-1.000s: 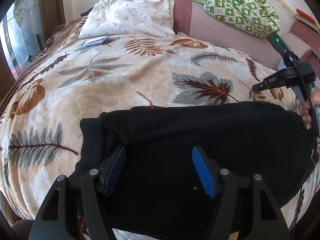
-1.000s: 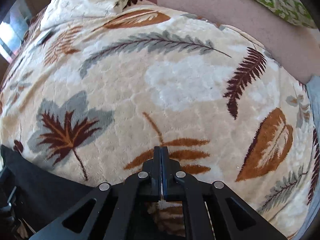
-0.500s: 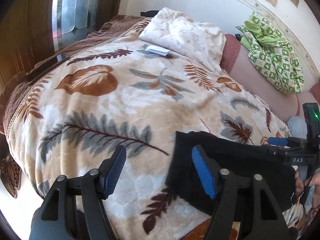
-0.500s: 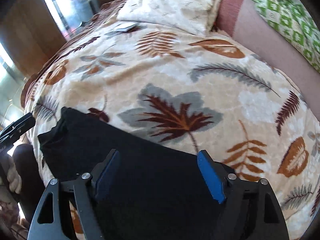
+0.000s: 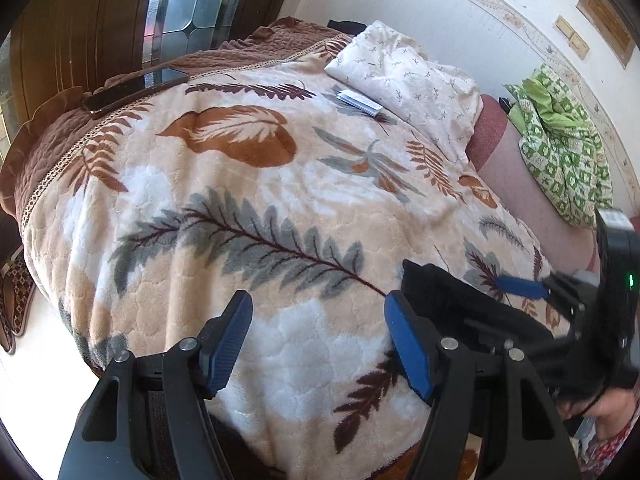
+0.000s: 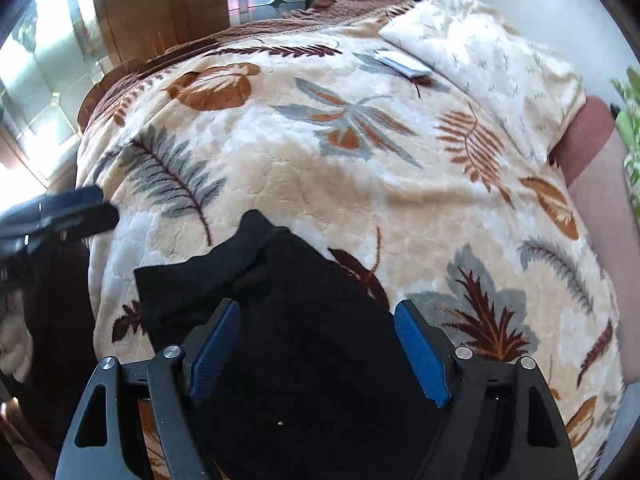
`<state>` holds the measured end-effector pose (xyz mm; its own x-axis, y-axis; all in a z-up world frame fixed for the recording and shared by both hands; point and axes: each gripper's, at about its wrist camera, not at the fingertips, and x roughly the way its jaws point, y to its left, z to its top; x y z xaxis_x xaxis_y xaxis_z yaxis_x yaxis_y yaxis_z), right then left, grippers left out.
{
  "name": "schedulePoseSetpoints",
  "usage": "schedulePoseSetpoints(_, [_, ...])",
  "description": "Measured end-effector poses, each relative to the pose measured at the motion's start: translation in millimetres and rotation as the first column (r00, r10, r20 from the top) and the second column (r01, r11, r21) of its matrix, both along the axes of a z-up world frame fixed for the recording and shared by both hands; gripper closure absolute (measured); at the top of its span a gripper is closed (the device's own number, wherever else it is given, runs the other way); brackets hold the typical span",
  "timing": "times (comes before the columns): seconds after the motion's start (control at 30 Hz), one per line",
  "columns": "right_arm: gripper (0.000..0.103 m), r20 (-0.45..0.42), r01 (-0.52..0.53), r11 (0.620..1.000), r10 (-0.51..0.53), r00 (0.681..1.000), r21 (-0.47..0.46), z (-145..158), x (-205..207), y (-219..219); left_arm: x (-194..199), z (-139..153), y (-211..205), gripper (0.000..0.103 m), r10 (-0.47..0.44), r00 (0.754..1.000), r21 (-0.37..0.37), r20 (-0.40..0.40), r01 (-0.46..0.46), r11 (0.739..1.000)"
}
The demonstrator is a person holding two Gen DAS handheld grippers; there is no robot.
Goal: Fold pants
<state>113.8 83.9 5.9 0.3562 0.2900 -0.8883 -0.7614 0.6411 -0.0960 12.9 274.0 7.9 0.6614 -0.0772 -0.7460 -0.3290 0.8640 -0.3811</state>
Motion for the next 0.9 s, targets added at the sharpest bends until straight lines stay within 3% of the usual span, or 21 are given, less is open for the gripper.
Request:
schedulePoseSetpoints(0.17, [0.019, 0.119, -0.088, 0.995, 0.094, 0.989, -0.051, -5, -50, 19, -3, -1, 10, 0.035, 0.025, 1.0, -0.027, 0.005, -0.025, 0.999])
schedulePoseSetpoints(0.37, [0.021, 0.14, -0.111, 0.992, 0.119, 0.983, -0.062, -21, -75, 30, -12, -7, 15, 0.035, 0.026, 1.0, -0.082, -0.009, -0.027, 0.996])
schedulePoseSetpoints(0.43, [0.03, 0.185, -0.089, 0.989, 0.111, 0.976, -0.122, -34, -80, 32, -13, -8, 13, 0.035, 0.014, 1.0, -0.098, -0.016, -0.015, 0.995])
schedulePoseSetpoints(0.47, [0.05, 0.193, -0.079, 0.986, 0.107, 0.975, -0.146, -41, -81, 32, -14, -9, 12, 0.035, 0.007, 1.0, -0.104, -0.019, -0.008, 0.995])
schedulePoseSetpoints(0.53, [0.063, 0.157, -0.067, 0.994, 0.081, 0.984, -0.091, -41, -79, 25, -16, -12, 8, 0.035, -0.013, 1.0, -0.13, -0.025, 0.009, 0.992])
schedulePoseSetpoints(0.57, [0.078, 0.147, -0.044, 0.996, 0.054, 0.988, -0.075, -38, -76, 22, -16, -14, 7, 0.035, -0.023, 0.999, -0.153, -0.028, 0.019, 0.988])
schedulePoseSetpoints(0.6, [0.085, 0.131, -0.022, 0.999, 0.028, 0.991, -0.047, -33, -72, 17, -16, -16, 6, 0.035, -0.032, 0.999, -0.176, -0.032, 0.026, 0.984])
schedulePoseSetpoints(0.77, [0.089, 0.066, 0.074, 0.994, -0.079, 0.995, 0.08, -11, -54, -6, -9, -27, -4, 0.035, -0.091, 0.995, -0.34, -0.034, 0.074, 0.938])
schedulePoseSetpoints(0.9, [0.089, 0.046, 0.093, 0.989, -0.099, 0.994, 0.116, -6, -52, -13, 3, -31, -24, 0.035, -0.152, 0.988, -0.42, -0.015, 0.132, 0.898])
